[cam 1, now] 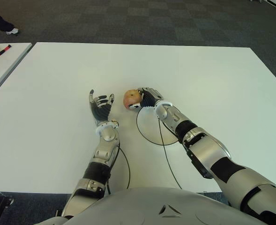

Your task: Put the apples into the plate.

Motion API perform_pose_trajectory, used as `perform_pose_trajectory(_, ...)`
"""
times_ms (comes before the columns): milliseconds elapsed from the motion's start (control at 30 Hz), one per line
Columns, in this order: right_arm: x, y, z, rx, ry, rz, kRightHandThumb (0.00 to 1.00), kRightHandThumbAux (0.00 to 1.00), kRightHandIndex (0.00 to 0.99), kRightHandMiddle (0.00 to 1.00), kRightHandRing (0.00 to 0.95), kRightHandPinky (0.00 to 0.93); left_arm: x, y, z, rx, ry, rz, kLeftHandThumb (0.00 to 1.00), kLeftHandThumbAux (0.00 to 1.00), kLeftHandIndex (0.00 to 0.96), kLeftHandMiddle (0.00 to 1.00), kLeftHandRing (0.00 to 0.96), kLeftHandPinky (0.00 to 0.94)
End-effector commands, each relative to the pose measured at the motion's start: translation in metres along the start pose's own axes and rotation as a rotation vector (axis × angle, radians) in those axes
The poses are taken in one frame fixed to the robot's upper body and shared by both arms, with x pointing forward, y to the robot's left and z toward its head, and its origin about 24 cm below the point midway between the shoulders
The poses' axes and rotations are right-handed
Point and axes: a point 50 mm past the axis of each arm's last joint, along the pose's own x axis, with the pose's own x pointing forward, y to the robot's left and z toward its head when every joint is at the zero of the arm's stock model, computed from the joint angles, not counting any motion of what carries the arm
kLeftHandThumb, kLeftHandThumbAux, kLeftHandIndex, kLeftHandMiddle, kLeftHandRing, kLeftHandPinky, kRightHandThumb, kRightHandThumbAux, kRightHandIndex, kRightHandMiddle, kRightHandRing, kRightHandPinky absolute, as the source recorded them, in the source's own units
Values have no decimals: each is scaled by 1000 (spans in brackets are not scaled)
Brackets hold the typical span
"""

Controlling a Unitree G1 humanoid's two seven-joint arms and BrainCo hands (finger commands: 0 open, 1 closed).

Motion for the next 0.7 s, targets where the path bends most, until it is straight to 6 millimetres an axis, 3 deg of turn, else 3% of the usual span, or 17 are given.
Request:
perform_pose_trajectory(33, -4, -5, -15, 5, 40, -2, 943, 664, 375, 466, 522, 591, -18, -36, 6, -144, 84, -1, 147, 701, 95, 404, 441, 427)
perform_pose_trajectory(700, 0, -34, -9, 34, -46, -84, 941, 668, 360, 464, 543, 631, -13, -36, 0, -155, 108, -1, 182, 680, 105, 396, 438, 434)
